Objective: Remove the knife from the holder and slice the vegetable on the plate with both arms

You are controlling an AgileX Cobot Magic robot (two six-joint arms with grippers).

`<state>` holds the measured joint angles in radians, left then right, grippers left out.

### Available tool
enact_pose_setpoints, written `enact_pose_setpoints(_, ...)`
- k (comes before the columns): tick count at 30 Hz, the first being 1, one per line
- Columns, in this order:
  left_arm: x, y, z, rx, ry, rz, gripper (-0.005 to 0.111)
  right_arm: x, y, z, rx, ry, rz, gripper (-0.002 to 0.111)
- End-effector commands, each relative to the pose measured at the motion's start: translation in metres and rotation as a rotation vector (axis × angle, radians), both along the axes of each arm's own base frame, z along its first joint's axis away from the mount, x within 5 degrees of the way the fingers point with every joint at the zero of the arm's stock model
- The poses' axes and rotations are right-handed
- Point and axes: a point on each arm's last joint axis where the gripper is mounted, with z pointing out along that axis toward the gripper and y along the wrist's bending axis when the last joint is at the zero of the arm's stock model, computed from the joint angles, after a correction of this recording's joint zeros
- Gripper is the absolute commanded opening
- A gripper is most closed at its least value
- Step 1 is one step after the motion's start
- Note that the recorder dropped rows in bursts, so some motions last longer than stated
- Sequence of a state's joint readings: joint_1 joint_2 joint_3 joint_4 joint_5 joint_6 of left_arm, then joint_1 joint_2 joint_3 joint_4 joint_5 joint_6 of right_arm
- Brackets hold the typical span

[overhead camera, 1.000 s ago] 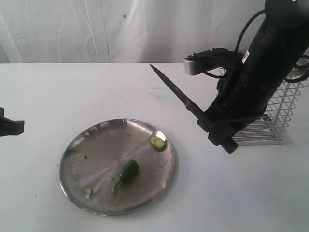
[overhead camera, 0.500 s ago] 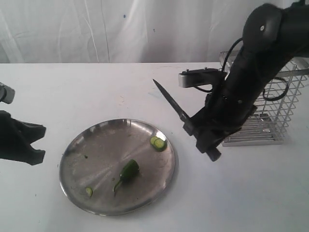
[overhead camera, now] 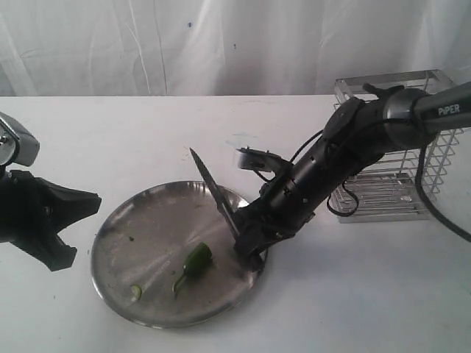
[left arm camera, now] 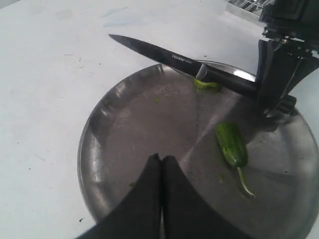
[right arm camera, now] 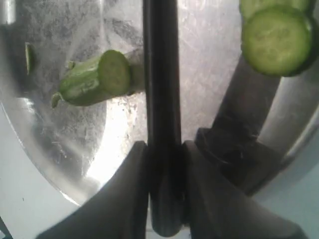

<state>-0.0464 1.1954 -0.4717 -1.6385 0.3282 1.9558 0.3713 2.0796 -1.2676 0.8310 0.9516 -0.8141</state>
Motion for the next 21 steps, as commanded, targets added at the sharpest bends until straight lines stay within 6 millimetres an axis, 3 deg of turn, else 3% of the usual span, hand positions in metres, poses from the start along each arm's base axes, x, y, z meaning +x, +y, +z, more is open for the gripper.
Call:
enact_pose_setpoints(1,-0.001,-0.001,0.003,-0.016,-0.026,-0.007,0.0,0.001,-0.001,-0.004,0.006,0.004,0.006,0.028)
enact_pose_setpoints(3,0.0,-0.001,0.004,-0.034,-0.027,0.001,0.0,0.001,-0.001,0.002,0.011,-0.015,0.004,0.035)
enact_pose_setpoints(6,-0.001,-0.002,0.005,-0.05,-0.03,-0.012,0.0,-0.001,0.001,0.027,0.047,-0.037,0.035,0.037)
enact_pose_setpoints(9,-0.001,-0.004,0.006,-0.066,-0.033,-0.025,0.0,-0.009,0.002,0.083,0.117,-0.094,0.116,0.034)
enact_pose_setpoints(11,-0.001,-0.004,0.006,-0.079,-0.033,-0.014,0.0,-0.016,-0.006,0.118,0.114,-0.178,0.136,0.025)
enact_pose_setpoints(14,-0.001,-0.004,0.006,-0.084,-0.033,-0.01,0.0,-0.023,-0.033,0.163,-0.051,-0.451,0.008,0.0)
enact_pose_setpoints(18,-0.001,-0.004,0.007,-0.084,-0.035,-0.011,0.0,-0.038,-0.08,0.201,-0.199,-0.657,-0.311,0.0)
enact_pose_setpoints(21,-0.001,-0.004,0.007,-0.084,-0.035,-0.011,0.0,-0.059,-0.117,0.215,-0.266,-0.756,-0.519,0.0)
